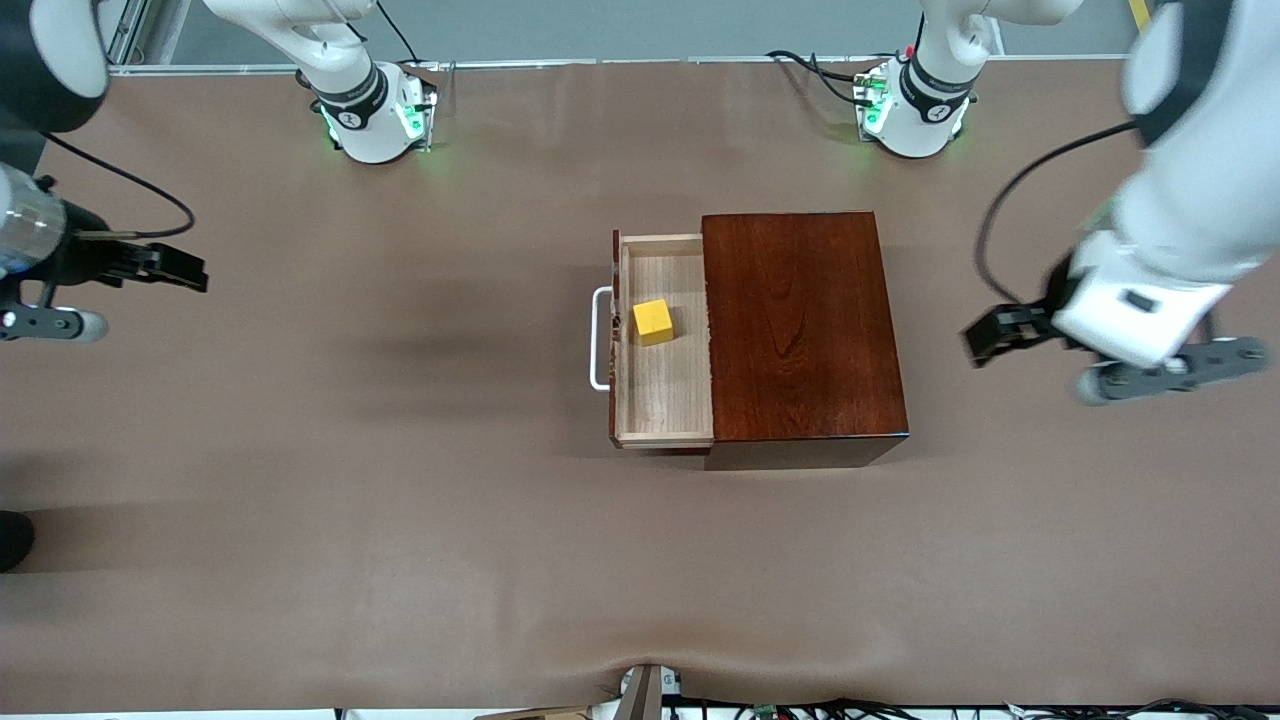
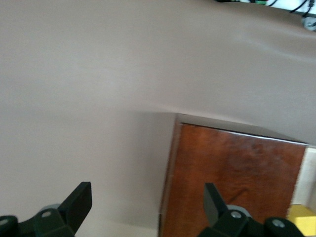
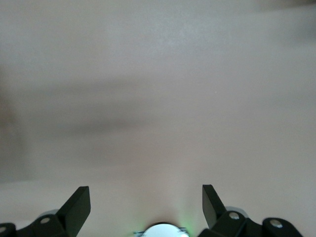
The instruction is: Open drawer, take yellow block, close drawer
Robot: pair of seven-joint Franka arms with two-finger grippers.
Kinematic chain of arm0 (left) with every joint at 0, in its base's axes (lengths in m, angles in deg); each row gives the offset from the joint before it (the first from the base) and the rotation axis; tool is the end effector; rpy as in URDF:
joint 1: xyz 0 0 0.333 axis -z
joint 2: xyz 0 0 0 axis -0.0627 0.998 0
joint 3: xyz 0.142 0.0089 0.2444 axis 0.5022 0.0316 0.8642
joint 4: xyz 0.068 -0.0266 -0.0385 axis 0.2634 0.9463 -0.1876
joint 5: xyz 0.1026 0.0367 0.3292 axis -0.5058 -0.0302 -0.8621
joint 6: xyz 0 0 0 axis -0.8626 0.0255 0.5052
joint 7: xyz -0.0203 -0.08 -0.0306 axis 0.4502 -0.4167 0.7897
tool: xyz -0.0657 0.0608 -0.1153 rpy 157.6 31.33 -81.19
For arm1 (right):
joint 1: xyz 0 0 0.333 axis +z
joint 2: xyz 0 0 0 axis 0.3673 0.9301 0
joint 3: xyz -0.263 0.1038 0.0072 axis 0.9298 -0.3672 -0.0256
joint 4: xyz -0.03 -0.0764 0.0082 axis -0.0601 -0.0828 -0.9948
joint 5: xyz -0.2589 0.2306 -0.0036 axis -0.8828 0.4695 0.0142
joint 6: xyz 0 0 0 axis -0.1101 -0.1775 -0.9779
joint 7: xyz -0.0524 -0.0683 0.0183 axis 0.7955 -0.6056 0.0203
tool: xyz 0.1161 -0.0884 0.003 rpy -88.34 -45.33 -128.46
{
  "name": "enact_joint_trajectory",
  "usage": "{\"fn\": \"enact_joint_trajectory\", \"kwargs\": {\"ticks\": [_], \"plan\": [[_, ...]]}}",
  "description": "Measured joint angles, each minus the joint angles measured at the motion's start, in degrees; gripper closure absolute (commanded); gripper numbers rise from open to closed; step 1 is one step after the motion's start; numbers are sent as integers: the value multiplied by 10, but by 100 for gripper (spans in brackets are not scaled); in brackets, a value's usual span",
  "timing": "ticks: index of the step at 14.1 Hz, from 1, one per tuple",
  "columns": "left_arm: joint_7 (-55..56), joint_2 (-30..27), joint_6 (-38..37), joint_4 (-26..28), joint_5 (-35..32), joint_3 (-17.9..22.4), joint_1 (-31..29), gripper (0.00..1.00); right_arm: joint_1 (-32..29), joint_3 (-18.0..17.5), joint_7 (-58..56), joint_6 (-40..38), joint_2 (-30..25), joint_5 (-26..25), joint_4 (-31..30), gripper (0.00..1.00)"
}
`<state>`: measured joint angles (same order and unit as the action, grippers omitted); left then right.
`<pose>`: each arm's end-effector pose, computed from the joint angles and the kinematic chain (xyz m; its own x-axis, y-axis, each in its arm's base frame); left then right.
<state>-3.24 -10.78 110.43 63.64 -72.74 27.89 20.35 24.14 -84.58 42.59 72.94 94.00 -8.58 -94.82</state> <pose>0.5740 -0.1201 0.5495 0.9873 0.1570 0.0261 0.1577 -0.9871 -0.0287 0.5077 0.0187 0.5063 0.9751 -0.1175 -0.1880 -0.1057 -0.9918 0.0719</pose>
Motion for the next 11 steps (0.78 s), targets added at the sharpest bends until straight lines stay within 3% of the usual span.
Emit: {"fn": "enact_joint_trajectory", "kwargs": {"ticks": [3,9,11], "plan": [[-54,-57,-5,70,0,-1,-36,0,46,-2,105,-6,6,0,-1,0],[-58,-154,-4,194,-3,-6,-44,0,104,-3,268,-36,49,5,-5,0],[-67,-170,-2,210,-4,-37,-81,0,137,-3,354,-33,58,7,-6,0]]}}
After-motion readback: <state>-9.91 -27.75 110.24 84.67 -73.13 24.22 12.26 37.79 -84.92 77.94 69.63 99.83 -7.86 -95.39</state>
